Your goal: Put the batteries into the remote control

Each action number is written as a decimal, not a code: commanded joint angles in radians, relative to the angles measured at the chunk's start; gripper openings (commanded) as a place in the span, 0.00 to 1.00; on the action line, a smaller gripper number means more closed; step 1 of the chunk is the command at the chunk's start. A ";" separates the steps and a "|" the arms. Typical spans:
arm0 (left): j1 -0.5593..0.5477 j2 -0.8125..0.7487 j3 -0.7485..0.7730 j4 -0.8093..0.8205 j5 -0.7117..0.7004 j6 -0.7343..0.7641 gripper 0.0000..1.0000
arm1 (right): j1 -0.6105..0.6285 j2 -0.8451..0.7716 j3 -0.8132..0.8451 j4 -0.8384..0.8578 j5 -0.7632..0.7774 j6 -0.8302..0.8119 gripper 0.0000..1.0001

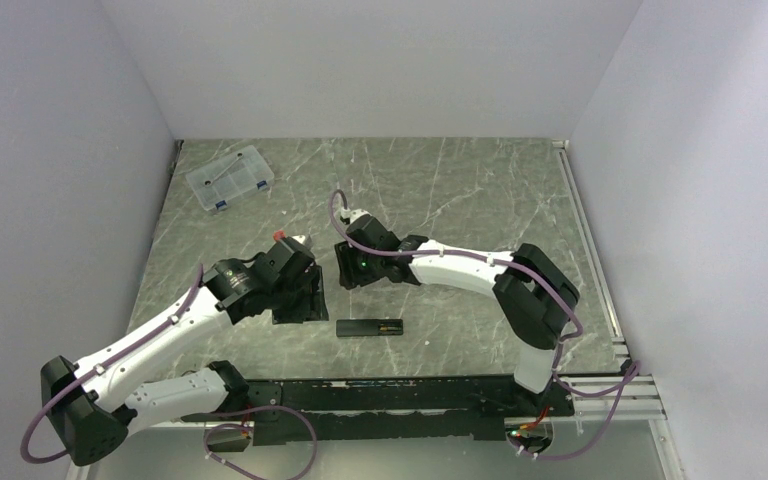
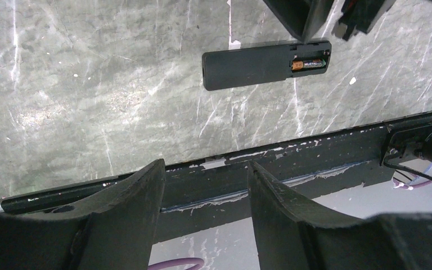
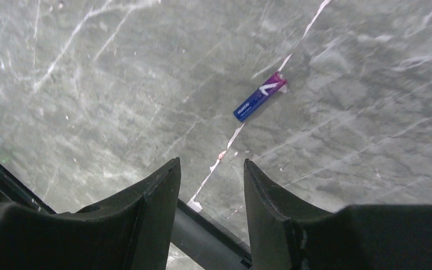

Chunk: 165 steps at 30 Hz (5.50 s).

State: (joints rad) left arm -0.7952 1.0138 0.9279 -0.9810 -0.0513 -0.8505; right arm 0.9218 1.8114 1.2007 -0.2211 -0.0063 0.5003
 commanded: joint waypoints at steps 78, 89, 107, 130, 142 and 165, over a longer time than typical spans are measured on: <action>0.005 -0.082 -0.053 0.037 0.028 -0.023 0.63 | 0.025 0.014 0.060 -0.159 0.137 -0.076 0.00; 0.006 -0.006 -0.081 0.111 0.042 -0.035 0.63 | 0.025 -0.214 -0.114 -0.155 0.029 -0.307 0.00; 0.005 0.065 -0.088 0.165 0.077 -0.018 0.62 | 0.026 -0.440 -0.226 -0.352 -0.145 -0.819 0.00; 0.005 0.089 -0.127 0.225 0.133 -0.015 0.62 | 0.043 -0.303 -0.194 -0.454 -0.167 -0.955 0.00; 0.005 0.095 -0.123 0.210 0.127 -0.006 0.66 | 0.051 -0.239 -0.165 -0.455 -0.153 -0.967 0.00; 0.005 0.068 -0.135 0.190 0.111 -0.015 0.67 | 0.050 -0.181 -0.139 -0.454 -0.164 -0.960 0.18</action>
State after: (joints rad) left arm -0.7933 1.1091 0.7952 -0.7898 0.0734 -0.8593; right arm 0.9699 1.6257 1.0210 -0.6731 -0.1623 -0.4534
